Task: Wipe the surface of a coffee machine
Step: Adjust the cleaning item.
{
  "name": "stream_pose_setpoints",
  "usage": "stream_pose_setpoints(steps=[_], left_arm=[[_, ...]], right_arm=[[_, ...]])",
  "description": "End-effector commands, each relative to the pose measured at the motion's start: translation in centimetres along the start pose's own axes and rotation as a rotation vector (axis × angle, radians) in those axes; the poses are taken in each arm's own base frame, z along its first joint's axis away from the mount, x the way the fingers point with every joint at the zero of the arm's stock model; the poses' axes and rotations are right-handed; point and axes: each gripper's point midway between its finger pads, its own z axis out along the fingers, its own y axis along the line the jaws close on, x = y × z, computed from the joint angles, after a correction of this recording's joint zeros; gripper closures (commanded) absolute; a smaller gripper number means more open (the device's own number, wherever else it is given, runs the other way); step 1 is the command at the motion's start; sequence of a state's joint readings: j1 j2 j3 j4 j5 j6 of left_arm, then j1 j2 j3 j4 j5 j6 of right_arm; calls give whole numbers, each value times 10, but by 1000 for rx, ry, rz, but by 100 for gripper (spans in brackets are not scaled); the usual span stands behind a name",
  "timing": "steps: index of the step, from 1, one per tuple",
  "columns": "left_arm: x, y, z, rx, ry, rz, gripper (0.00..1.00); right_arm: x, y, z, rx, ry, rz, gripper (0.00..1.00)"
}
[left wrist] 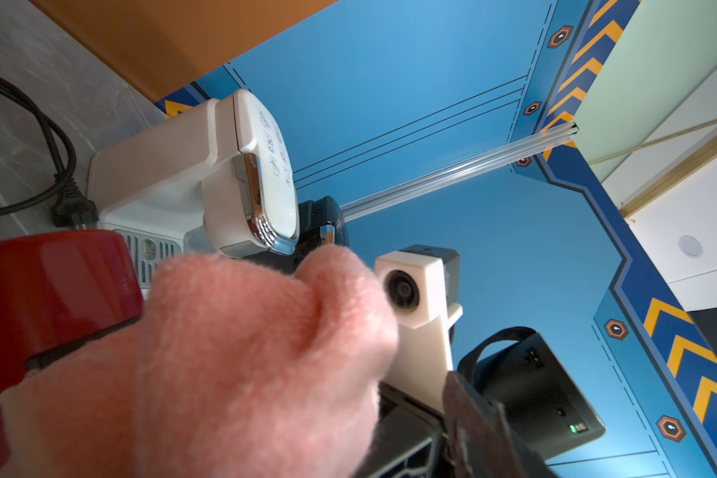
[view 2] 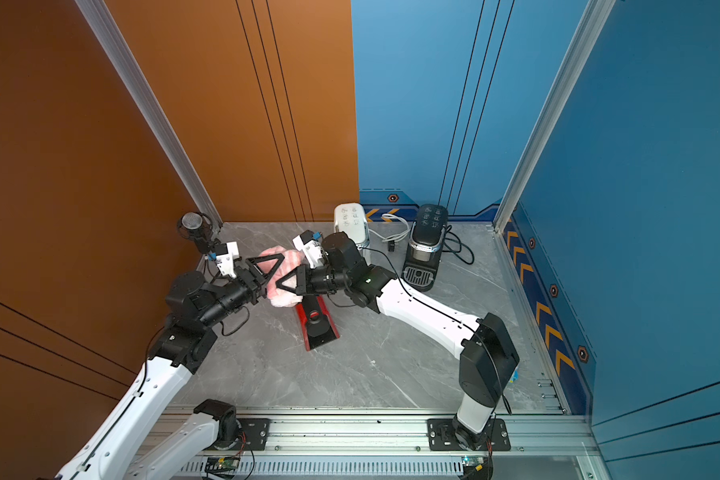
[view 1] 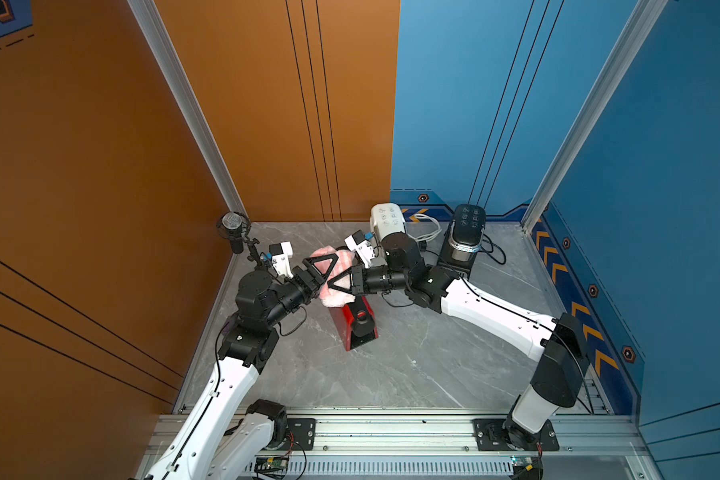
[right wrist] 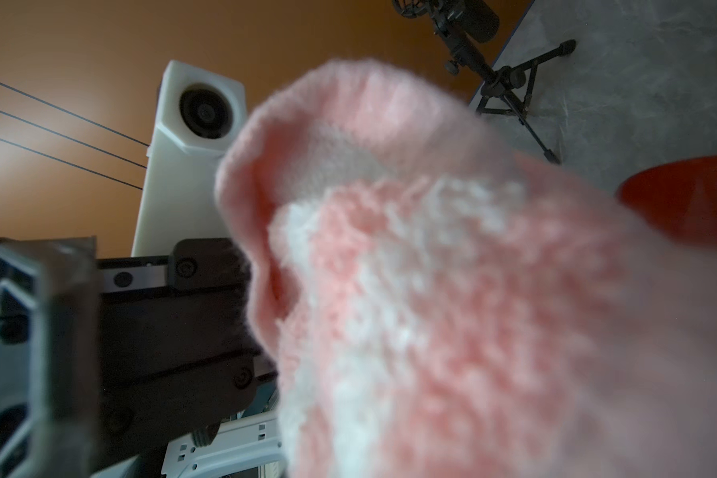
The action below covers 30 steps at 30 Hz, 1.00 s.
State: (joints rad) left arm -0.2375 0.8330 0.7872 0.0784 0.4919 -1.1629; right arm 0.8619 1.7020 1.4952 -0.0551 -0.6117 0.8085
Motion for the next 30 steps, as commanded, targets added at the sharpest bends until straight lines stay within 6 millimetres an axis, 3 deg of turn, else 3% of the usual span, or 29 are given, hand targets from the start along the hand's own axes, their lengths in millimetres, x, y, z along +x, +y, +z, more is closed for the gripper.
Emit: stream_pose_setpoints(steps=[1,8,14,17,22,30], left_arm=[[24,5,-7,-65,121,29,2],[9,22,-14,-129,76,49,1],[9,46,0,-233,133,134,1],[16,63,9,-336,178,250,3],[33,99,19,-544,217,434,7],[31,133,13,-747,183,583,9]], right_arm=[[-25,11,-26,41,-146,-80,100],[-25,-7,-80,254,-256,-143,100],[36,-48,-127,501,-317,-187,100],[68,-61,-139,556,-309,-193,100],[101,-64,-114,504,-278,-179,100],[119,-61,-60,413,-230,-158,100]])
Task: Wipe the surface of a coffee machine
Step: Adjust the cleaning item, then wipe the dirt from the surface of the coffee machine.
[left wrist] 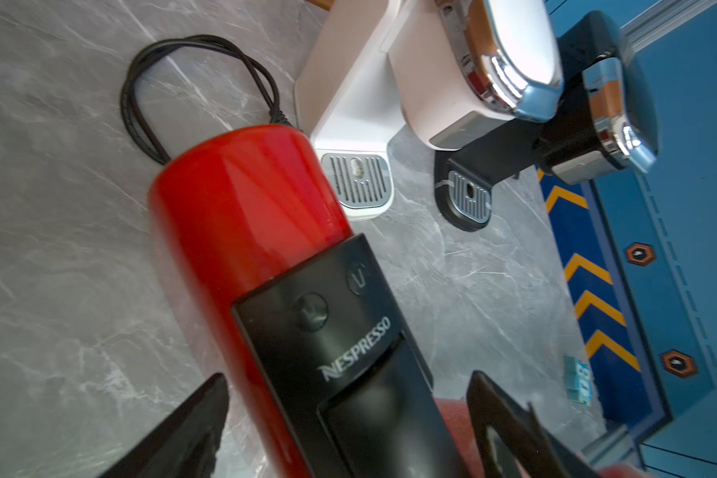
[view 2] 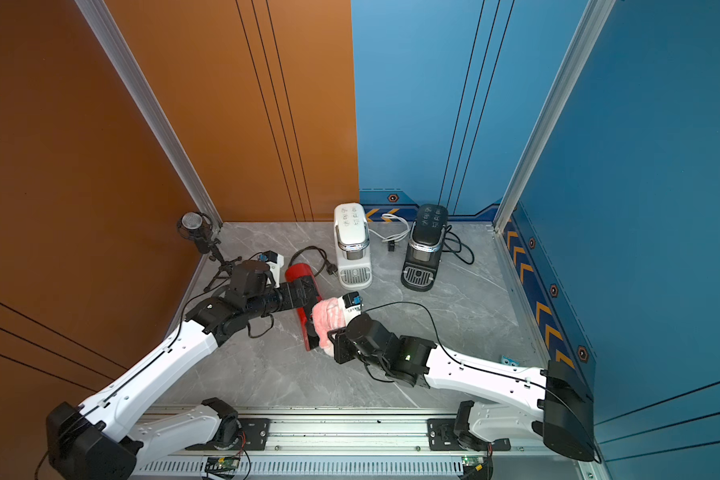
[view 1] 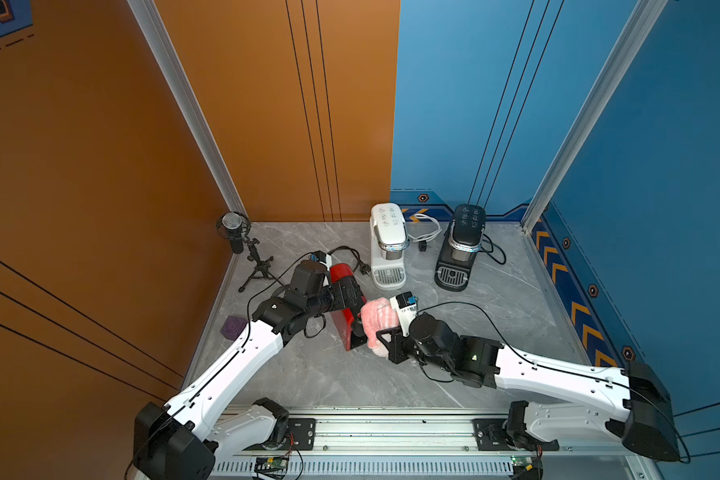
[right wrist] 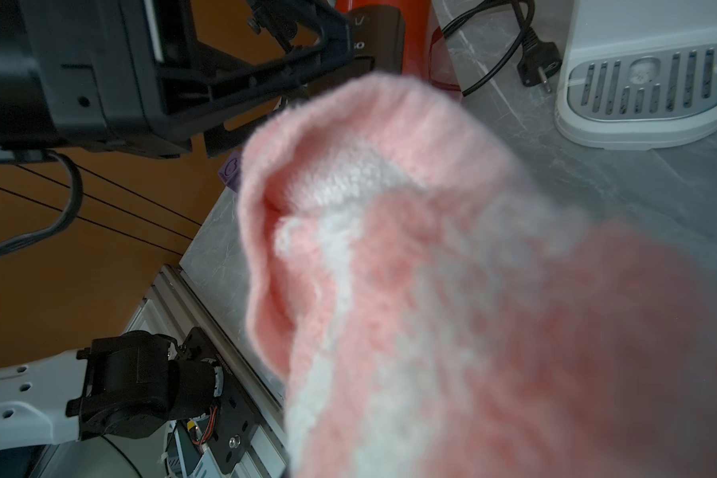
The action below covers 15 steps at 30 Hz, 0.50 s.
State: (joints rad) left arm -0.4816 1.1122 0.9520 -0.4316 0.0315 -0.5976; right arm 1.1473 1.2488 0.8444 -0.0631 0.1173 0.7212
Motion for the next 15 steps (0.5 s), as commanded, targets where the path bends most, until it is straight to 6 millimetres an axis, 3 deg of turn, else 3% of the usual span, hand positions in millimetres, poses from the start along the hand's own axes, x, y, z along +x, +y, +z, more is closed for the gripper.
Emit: stream_pose_setpoints(steps=[1,6,11,15], left_arm=[[-1,27,-2,-165,-42,103,9],[27,46,19,-237,41,140,10],[51,62,29,-276,100,130,12],[57,69,28,-289,102,126,12]], right_arm=[[-12,27,9,-76,-62,24,100],[3,35,37,-90,-8,18,100],[15,45,50,-92,30,-4,100],[12,19,48,5,24,-18,100]])
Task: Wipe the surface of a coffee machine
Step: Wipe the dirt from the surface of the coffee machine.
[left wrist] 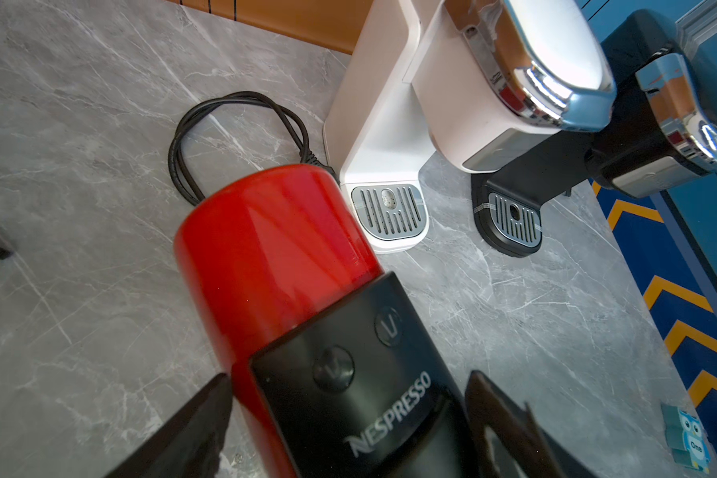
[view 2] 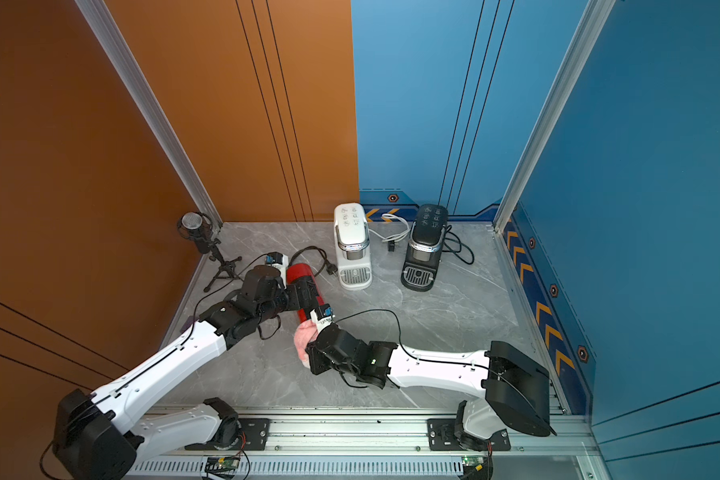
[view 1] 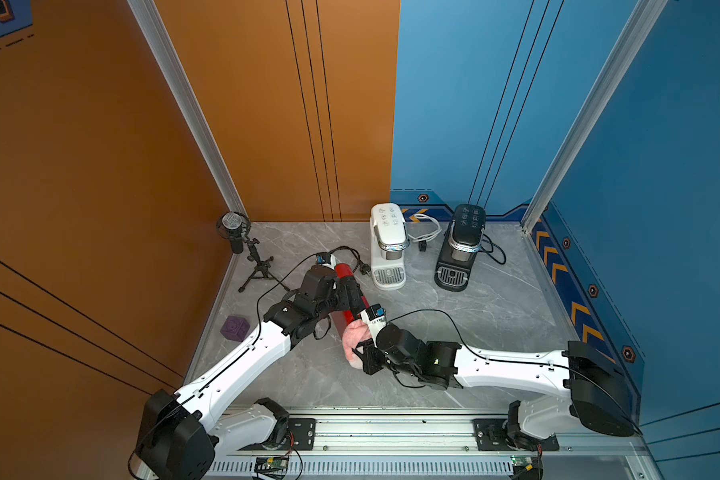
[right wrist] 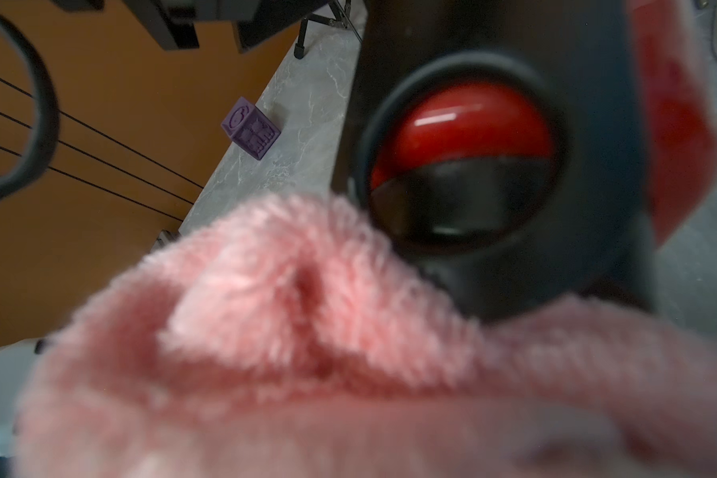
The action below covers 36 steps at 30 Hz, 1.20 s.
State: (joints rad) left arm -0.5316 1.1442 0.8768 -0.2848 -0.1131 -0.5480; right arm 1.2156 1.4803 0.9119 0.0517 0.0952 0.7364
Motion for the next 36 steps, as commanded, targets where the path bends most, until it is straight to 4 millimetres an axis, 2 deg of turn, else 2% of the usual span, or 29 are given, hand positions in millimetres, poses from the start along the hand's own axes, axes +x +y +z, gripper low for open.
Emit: stream_pose_setpoints(steps=[1,3,5,13,15,17,18,22,24,27,31,36], left_arm=[[65,58,5,-214,201,60,12],[66,61,4,-212,205,51,12],[67,63,4,-217,205,44,13],[70,64,4,-210,216,28,13],[70,63,4,-202,218,24,12],[70,62,2,-200,214,22,13],[70,62,2,-199,213,21,17],[71,62,3,-198,218,17,17],[72,62,3,-200,220,17,17],[72,62,3,-200,220,13,17],[72,62,3,-198,218,12,18],[70,61,2,-195,212,9,18]], right_arm=[[-26,-18,-9,56,-68,23,100],[-31,-37,-15,85,-78,52,100],[-37,-48,-22,105,-92,67,100],[-46,-63,-29,161,-84,57,100],[-51,-62,-30,158,-96,61,100],[-54,-49,-30,125,-106,52,100],[-54,-40,-29,110,-106,37,100],[-44,-1,-19,29,-77,-5,100],[-32,1,-10,27,-48,-8,100],[-18,-18,-5,64,-28,27,100],[-2,-46,-9,83,-21,114,100],[11,-58,-13,36,-49,250,100]])
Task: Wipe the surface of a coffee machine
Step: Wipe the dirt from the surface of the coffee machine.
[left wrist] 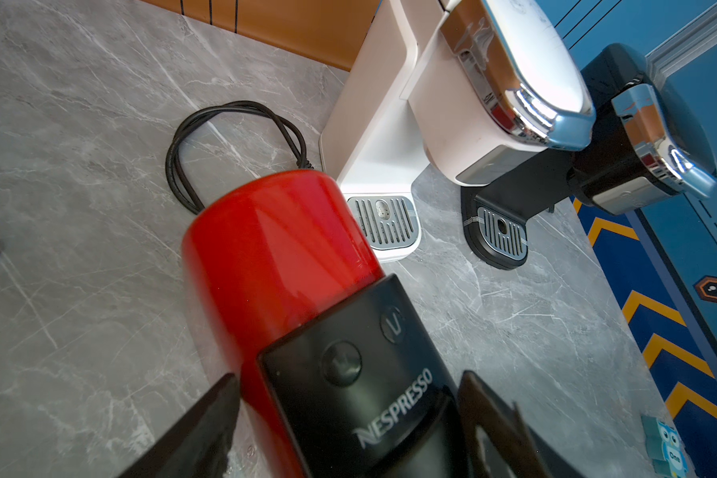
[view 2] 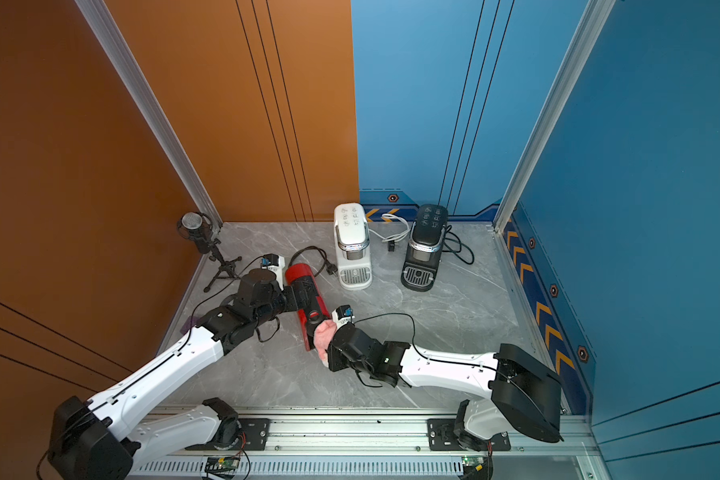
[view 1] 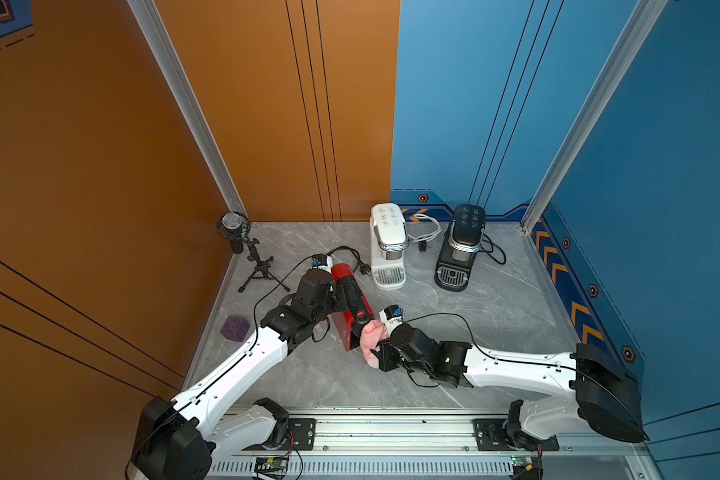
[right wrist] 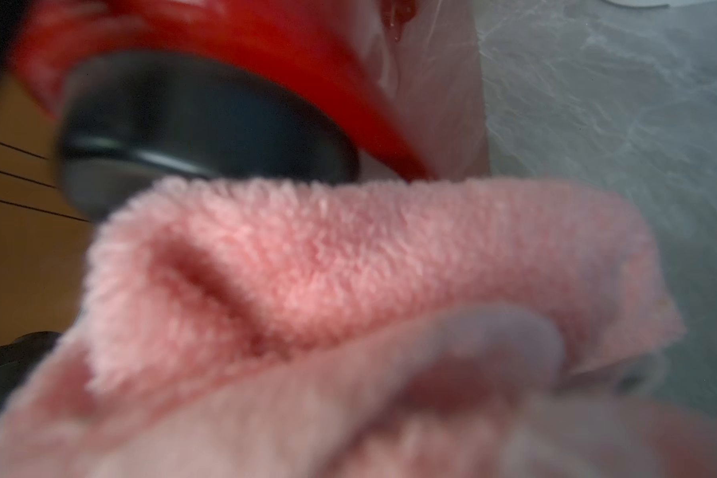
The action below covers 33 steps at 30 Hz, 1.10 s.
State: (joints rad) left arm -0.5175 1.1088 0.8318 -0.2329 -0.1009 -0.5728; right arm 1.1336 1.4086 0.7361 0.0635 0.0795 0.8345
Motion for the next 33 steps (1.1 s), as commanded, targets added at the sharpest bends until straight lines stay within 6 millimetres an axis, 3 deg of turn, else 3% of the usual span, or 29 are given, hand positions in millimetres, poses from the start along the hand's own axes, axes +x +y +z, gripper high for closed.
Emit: stream_pose_setpoints(steps=[1,4,10,19,21,25,30,33], left_arm=[[68,60,1,-219,241,47,18],[69,60,2,-220,246,48,18],[65,57,2,-211,239,39,18],[69,60,1,-212,241,40,18],[71,62,0,-215,241,40,18],[70,67,0,-231,225,39,18],[70,67,-1,-233,215,15,19],[76,76,0,-265,216,13,20]], right_arm=[[-11,8,-5,-93,-74,136,100],[-12,19,6,-143,-71,129,100],[-36,32,36,-260,-198,204,100],[-50,17,64,-225,-330,186,100],[-53,7,70,-164,-356,199,100],[-55,6,73,-57,-419,135,100],[-61,3,83,-85,-468,224,100],[-68,3,81,-195,-493,344,100]])
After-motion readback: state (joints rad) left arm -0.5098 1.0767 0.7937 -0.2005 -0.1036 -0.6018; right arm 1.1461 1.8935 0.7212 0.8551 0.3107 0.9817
